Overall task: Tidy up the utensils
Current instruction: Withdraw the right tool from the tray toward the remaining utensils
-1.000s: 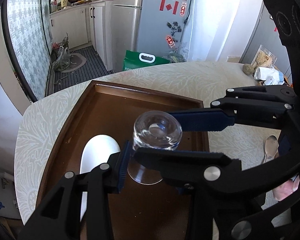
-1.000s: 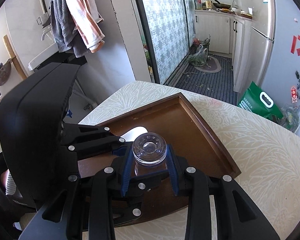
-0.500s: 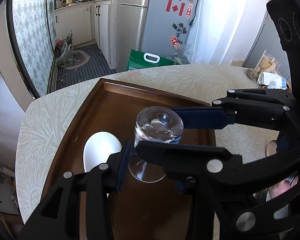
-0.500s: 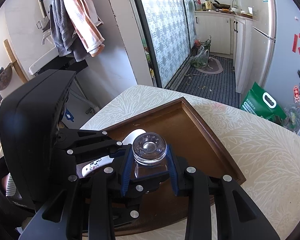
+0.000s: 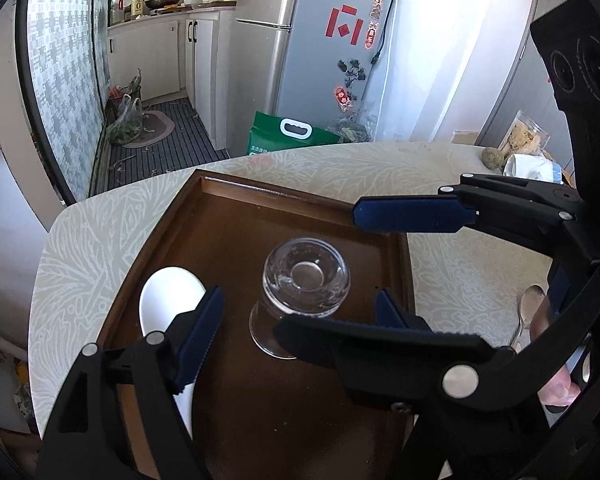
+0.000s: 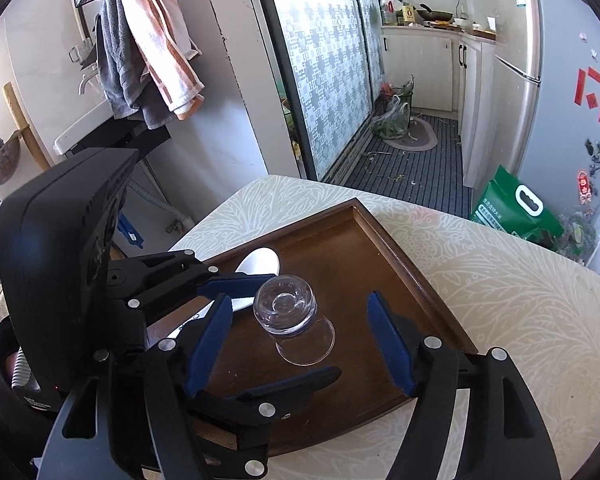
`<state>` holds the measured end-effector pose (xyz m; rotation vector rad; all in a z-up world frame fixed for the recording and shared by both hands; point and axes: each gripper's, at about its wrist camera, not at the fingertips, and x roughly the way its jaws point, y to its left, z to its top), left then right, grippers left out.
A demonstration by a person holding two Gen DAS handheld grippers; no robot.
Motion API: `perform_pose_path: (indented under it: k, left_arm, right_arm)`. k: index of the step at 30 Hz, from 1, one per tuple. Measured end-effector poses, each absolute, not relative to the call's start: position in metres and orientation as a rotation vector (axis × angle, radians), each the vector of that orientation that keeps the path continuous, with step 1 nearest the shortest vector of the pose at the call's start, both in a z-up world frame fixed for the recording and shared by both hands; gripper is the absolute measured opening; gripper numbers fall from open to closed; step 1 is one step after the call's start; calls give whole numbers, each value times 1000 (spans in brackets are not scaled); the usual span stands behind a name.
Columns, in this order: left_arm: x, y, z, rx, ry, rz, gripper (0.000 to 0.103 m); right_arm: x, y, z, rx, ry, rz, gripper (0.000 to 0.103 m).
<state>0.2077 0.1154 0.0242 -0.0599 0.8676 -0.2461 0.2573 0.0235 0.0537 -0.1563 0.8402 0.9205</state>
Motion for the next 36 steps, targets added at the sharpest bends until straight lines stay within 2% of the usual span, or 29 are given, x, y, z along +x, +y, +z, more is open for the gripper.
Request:
perform_pose_path:
  k: [3, 6, 15, 20, 25, 32, 36]
  left_arm:
    - [204, 117, 28, -66, 851, -254, 83]
    - [194, 117, 35, -51, 827, -243, 91]
    - [121, 94, 71, 55, 728, -348, 98]
    - [85, 67, 71, 90, 726, -402, 98]
    - [53, 39, 47, 120, 777, -449, 98]
    - [19, 7, 9, 159, 837, -500, 98]
    - [15, -3, 2, 138, 852, -524, 98]
  right_arm:
    - [257, 19, 56, -153, 839, 910, 76]
    - [255, 4, 63, -123, 829, 895, 81]
    - [234, -83, 92, -44, 787, 831, 92]
    - [207, -141, 97, -11, 778, 789, 93]
    - [177, -178, 88, 36, 815, 806, 93]
    - [118, -183, 53, 23, 878, 867, 93]
    - [110, -183, 32, 129, 971, 895, 92]
